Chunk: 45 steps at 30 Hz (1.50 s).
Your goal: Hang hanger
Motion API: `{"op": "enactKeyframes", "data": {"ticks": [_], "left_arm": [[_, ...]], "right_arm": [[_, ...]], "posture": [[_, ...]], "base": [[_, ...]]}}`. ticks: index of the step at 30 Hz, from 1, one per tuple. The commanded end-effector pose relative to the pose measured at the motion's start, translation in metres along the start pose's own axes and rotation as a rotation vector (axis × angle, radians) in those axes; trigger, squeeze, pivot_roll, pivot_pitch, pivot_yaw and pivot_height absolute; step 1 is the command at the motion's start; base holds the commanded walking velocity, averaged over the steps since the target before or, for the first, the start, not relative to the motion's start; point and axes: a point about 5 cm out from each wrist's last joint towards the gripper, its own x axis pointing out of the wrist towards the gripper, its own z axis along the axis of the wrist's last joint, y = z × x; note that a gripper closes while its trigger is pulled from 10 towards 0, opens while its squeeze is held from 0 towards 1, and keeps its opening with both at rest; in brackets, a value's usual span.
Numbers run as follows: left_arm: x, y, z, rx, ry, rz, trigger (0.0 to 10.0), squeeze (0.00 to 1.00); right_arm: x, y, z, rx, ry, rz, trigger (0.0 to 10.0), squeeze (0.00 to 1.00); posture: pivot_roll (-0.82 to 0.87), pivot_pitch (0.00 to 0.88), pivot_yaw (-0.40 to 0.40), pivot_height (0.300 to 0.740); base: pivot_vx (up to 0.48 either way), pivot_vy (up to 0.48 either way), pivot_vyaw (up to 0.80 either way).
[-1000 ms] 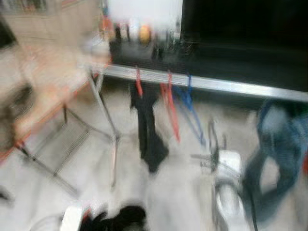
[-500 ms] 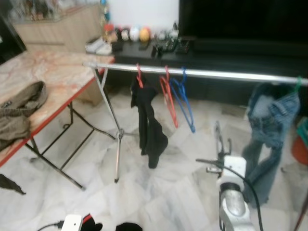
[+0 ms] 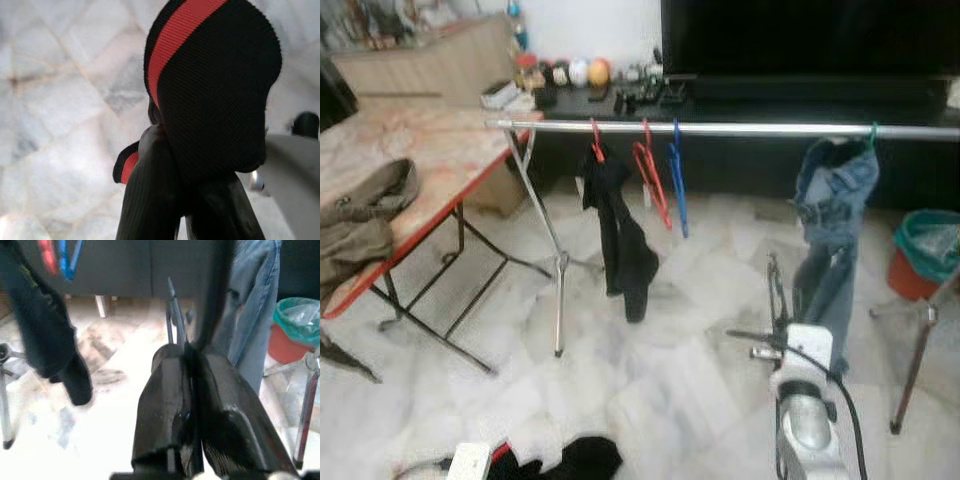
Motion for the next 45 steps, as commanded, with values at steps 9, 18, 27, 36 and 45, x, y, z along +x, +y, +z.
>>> {"op": "enactKeyframes", "data": {"ticks": [9, 18, 27, 36, 45], "left_arm": [[-0.002, 0.003, 0.01, 0.023, -0.104, -0.015, 10.0, 0.0], [0.014, -0.04, 0.156, 0.088, -0.52, -0.17, 10.0, 0.0], [0.01, -0.04, 0.17, 0.084, -0.575, -0.192, 10.0, 0.0], [0.001, -0.053, 0.208, 0.206, -0.7, -0.234, 10.0, 0.0], [-0.01, -0.075, 0.256, 0.209, -0.816, -0.242, 10.0, 0.0]], "right_arm": [[0.006, 0.002, 0.005, -0.006, -0.014, 0.024, 10.0, 0.0], [0.012, 0.005, 0.014, 0.009, -0.047, 0.022, 10.0, 0.0], [0.014, 0.009, 0.016, 0.017, -0.046, 0.044, 10.0, 0.0], [0.016, 0.009, 0.014, 0.017, -0.033, 0.049, 10.0, 0.0], [0.017, 0.012, 0.017, 0.034, -0.045, 0.045, 10.0, 0.0]], "posture": [[0.09, 0.02, 0.101, 0.74], [0.09, 0.019, 0.105, 0.74], [0.09, 0.021, 0.103, 0.74], [0.09, 0.016, 0.101, 0.74], [0.08, 0.0, 0.104, 0.74]], "base": [[0.0, 0.0, 0.0], [0.0, 0.0, 0.0], [0.0, 0.0, 0.0], [0.0, 0.0, 0.0], [0.0, 0.0, 0.0]]}}
